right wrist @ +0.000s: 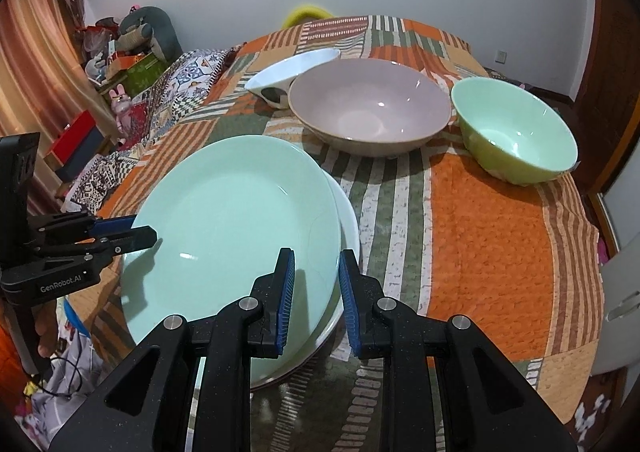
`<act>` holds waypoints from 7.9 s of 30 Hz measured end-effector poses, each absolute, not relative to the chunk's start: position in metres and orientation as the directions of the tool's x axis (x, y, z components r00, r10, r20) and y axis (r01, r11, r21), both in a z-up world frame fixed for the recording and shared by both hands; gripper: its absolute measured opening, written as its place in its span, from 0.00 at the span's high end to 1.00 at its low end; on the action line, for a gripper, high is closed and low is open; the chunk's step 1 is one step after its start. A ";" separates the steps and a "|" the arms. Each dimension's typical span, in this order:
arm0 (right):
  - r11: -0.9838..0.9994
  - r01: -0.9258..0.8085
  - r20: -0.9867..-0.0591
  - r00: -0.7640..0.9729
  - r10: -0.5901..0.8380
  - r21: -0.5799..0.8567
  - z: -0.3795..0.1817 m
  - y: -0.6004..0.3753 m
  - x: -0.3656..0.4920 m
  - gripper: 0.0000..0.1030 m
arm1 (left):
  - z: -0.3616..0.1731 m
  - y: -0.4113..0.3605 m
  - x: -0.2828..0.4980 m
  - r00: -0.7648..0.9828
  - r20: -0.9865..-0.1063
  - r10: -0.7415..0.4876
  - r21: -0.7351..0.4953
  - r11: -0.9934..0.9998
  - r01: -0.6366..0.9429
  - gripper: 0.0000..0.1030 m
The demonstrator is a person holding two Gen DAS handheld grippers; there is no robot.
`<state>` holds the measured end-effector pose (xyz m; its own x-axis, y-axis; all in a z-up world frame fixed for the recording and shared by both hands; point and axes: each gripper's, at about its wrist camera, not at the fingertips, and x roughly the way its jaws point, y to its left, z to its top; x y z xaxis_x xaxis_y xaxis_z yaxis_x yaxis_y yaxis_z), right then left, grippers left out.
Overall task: Organize plates and bowls
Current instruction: 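Lower the mint green plate onto the white plate with the left tool while the right tool holds the stack, then move the left tool to the pink bowl and grasp its rim, then lift the pink bowl with the left tool toward the plate stack, then lower the pink bowl onto the mint green plate and open the left tool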
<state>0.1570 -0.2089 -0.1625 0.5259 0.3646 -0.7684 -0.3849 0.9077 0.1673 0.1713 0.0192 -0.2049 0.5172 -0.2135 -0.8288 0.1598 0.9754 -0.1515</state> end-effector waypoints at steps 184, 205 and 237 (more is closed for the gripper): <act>0.735 -0.646 -0.752 0.374 0.543 0.209 -0.159 -0.057 0.142 0.73 | -0.170 0.147 0.108 0.606 -0.795 -0.031 -0.107 0.990 -0.090 0.83; 0.729 -0.673 -0.809 0.357 0.468 0.125 -0.176 -0.034 0.139 0.72 | -0.221 0.162 0.112 0.531 -0.845 -0.071 -0.157 0.981 -0.119 0.82; 0.782 -0.607 -0.683 0.514 0.519 0.138 -0.116 -0.094 0.149 0.60 | -0.122 0.114 0.112 0.724 -0.687 -0.062 -0.110 0.994 -0.020 0.66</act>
<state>0.1495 -0.0940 -0.1161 0.5135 0.5195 -0.6829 -0.6074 0.7823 0.1383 0.1115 0.1145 -0.1215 0.7236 -0.0617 -0.6874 -0.0200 0.9937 -0.1103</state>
